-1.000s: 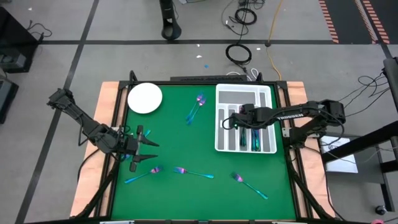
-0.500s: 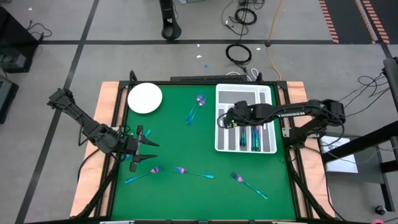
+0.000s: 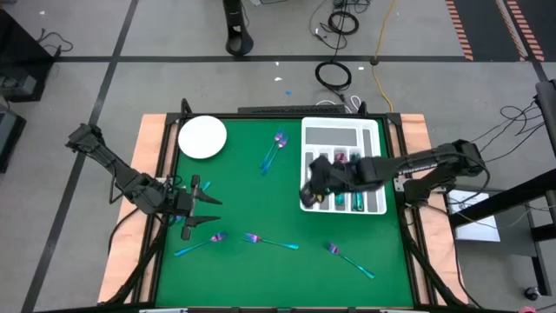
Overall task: Sort silverware
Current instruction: Put the blue fork into the white cutlery tray
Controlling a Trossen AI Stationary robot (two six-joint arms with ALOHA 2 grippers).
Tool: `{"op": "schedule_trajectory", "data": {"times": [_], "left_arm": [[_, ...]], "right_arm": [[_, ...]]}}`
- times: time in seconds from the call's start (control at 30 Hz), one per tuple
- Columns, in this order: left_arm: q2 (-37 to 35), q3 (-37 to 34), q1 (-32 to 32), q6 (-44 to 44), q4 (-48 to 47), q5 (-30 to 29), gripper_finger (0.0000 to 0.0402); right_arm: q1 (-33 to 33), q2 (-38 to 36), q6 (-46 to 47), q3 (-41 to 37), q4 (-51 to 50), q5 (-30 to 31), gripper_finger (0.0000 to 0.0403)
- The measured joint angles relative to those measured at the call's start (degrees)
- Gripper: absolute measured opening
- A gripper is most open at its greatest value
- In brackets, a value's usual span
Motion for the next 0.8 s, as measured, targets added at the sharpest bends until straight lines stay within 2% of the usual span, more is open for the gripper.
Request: {"op": "schedule_trajectory", "data": {"times": [0.07,0.23,0.43,0.67,0.8], "left_arm": [[-0.02,0.0,0.0,-0.02,0.0,0.0,0.0198],[-0.02,0.0,0.0,-0.09,0.0,0.0,0.0198],[-0.02,0.0,0.0,-0.2,0.01,0.0,0.0198],[0.09,0.0,0.0,-1.62,0.0,0.0,0.0198],[0.11,0.0,0.0,-1.62,-0.01,0.0,0.0198]], "right_arm": [[2.95,0.0,0.5,0.0,0.43,-0.89,0.0036],[10.3,0.39,5.15,-0.01,-0.45,-8.28,0.0036],[18.43,1.1,9.79,-0.02,-0.47,-9.91,0.0036],[24.08,4.84,9.81,-0.02,-0.4,-10.84,0.0036],[25.64,7.15,9.46,-0.02,-0.6,-14.63,0.0037]]}}
